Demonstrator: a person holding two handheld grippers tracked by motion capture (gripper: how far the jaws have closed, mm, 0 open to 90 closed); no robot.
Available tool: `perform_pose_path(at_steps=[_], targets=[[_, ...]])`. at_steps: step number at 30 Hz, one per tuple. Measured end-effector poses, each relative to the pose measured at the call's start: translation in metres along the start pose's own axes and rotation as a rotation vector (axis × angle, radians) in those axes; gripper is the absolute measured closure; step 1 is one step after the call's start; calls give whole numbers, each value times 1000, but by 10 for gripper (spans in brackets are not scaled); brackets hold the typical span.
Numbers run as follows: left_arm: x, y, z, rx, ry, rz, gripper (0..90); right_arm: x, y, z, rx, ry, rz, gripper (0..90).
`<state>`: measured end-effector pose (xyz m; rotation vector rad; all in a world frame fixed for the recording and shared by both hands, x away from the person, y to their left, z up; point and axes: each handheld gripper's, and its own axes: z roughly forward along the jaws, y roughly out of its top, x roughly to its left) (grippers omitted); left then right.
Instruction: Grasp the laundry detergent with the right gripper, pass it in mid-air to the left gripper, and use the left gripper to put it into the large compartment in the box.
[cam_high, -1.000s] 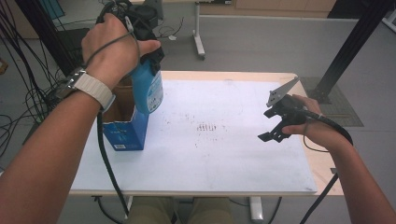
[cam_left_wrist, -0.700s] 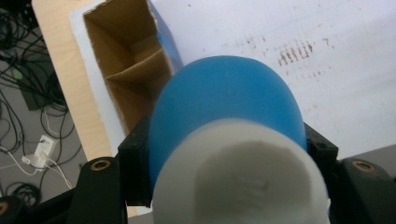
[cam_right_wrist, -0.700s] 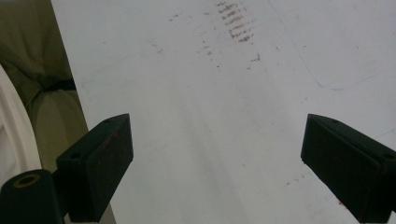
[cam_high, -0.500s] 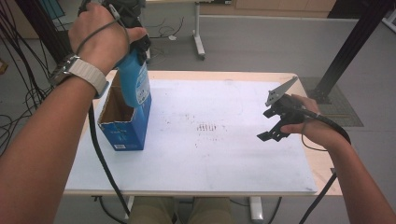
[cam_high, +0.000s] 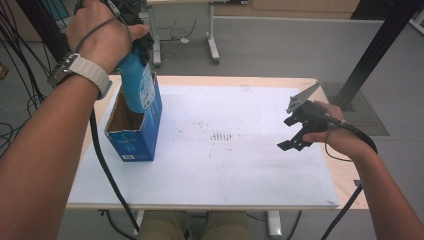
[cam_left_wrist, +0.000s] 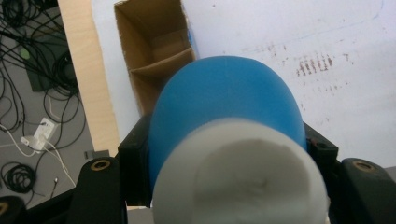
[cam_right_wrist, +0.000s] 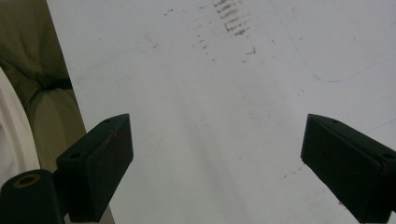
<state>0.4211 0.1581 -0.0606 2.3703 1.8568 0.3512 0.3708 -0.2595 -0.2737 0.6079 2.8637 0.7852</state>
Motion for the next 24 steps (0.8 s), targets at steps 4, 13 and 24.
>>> perform_pose_path(at_steps=[4,13,24], targets=[[8,0,2,3,12,-23,373,-1,-2,0,-1,-1,7,91],[19,0,10,7,17,-54,374,-2,-4,-1,-1,-1,14,91],[24,0,17,10,28,-60,373,-3,-6,1,-3,4,21,91]])
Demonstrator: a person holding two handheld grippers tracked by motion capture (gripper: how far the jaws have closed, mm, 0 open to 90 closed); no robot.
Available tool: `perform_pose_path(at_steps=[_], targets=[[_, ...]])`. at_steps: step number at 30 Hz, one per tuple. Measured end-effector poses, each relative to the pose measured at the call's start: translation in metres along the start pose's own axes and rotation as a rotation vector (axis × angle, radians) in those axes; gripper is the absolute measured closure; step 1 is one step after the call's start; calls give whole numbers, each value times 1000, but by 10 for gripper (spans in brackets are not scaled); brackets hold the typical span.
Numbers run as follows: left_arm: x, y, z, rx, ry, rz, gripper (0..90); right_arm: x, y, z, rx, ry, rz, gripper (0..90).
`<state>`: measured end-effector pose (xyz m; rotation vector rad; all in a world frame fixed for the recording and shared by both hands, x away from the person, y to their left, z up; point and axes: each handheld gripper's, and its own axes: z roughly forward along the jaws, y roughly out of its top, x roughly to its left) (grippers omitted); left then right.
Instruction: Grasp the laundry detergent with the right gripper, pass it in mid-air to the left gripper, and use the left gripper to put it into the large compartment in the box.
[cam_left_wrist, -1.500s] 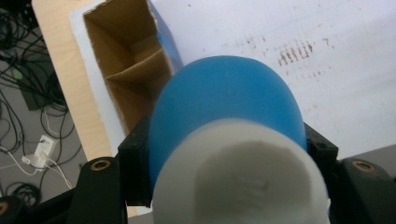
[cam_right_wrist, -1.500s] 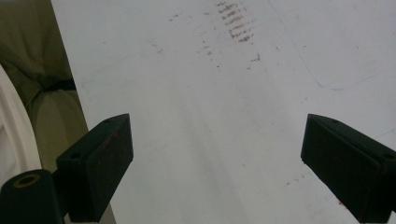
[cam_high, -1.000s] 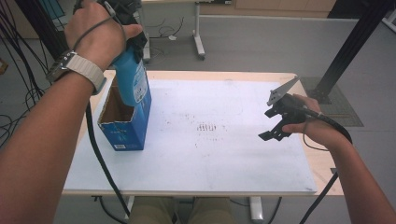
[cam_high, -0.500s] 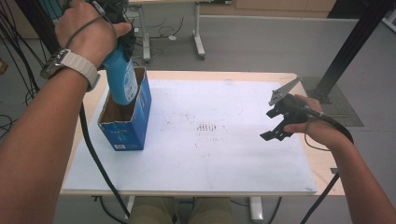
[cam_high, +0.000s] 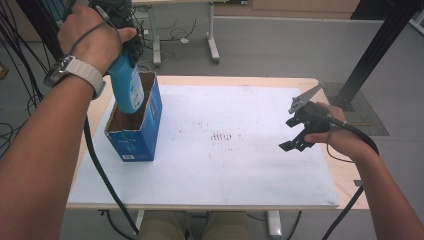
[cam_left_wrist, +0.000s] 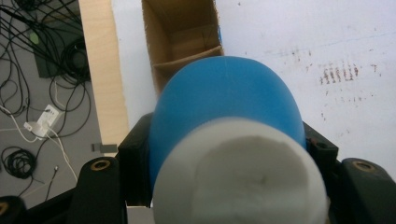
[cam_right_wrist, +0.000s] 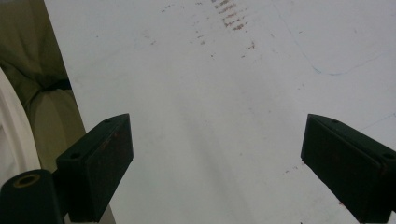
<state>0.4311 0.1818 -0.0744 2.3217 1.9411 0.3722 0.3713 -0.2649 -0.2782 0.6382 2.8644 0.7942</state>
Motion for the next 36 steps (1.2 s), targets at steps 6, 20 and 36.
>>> perform_pose_path(at_steps=[6,20,36], targets=[[5,0,8,8,1,-12,373,0,-2,2,0,4,6,91],[14,1,29,27,-2,-31,374,-2,-5,5,4,3,20,91],[19,-2,65,37,-11,-41,373,-3,-9,7,10,7,31,91]])
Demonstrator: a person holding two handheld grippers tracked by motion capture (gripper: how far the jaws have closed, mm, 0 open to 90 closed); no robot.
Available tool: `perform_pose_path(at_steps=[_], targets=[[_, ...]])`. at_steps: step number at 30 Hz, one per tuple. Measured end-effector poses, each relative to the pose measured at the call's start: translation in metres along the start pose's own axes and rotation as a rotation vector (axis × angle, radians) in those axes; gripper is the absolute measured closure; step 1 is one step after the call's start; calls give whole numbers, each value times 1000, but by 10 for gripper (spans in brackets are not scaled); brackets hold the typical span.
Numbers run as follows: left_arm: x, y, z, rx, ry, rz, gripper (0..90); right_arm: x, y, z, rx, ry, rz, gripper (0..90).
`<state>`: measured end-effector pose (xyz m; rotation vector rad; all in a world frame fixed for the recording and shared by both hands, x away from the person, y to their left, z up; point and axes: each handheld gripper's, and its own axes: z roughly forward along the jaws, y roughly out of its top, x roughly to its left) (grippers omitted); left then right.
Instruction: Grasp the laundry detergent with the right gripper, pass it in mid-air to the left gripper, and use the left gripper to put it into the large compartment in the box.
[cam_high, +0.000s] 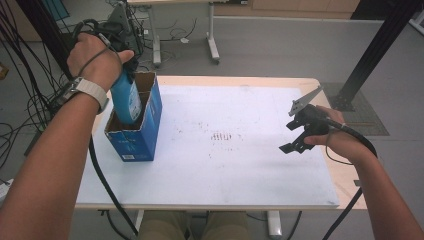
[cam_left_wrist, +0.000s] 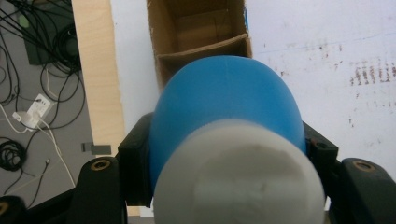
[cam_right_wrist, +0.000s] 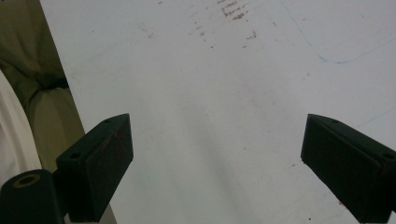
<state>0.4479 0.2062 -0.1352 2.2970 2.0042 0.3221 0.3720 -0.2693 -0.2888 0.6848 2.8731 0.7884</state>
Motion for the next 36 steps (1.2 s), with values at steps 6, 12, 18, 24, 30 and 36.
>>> perform_pose_path(at_steps=[6,12,18,24,30,36], targets=[[5,-1,16,7,-16,-4,373,-1,-3,1,3,2,10,91],[6,-2,30,10,-5,-2,373,-2,-6,4,10,6,19,91],[5,-3,42,1,-11,3,374,-2,-3,6,15,10,15,91],[3,-3,53,3,-12,10,374,-1,0,7,14,13,9,91],[-1,-4,66,3,-3,13,374,0,-3,6,11,13,14,91],[-3,-5,76,-6,7,19,374,-1,-8,5,12,12,27,91]])
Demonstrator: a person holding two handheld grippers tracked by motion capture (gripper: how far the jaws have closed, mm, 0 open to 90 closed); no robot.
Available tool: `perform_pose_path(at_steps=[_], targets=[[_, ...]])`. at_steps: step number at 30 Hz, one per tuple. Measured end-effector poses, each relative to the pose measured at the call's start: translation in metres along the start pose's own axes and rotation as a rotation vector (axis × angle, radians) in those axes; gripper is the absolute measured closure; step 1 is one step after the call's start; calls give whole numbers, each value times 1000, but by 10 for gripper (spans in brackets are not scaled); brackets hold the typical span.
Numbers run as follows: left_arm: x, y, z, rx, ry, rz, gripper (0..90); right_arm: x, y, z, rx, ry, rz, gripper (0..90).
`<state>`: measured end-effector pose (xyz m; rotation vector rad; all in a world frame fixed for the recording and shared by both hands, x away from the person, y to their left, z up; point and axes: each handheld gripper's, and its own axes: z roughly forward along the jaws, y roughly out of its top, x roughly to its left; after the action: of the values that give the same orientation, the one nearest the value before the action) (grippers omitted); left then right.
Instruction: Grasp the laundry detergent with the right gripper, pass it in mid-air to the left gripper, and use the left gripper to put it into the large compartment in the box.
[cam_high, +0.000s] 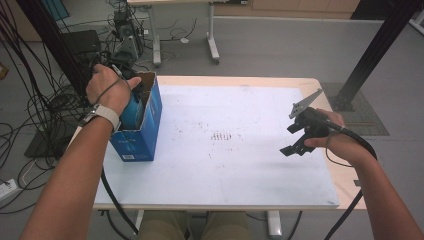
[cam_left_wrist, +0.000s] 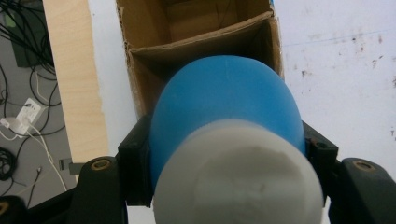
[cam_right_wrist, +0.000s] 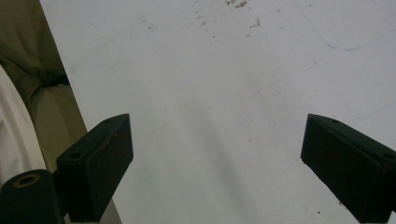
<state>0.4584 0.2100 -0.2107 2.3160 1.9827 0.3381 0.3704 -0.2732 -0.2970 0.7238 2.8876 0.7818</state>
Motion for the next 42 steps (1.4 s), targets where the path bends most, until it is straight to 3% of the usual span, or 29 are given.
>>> perform_pose_path(at_steps=[14,42], targets=[[-3,-3,18,-4,3,-1,374,1,-10,-1,-11,1,15,91],[-3,-12,61,36,-1,18,374,3,-15,1,-1,5,27,91]])
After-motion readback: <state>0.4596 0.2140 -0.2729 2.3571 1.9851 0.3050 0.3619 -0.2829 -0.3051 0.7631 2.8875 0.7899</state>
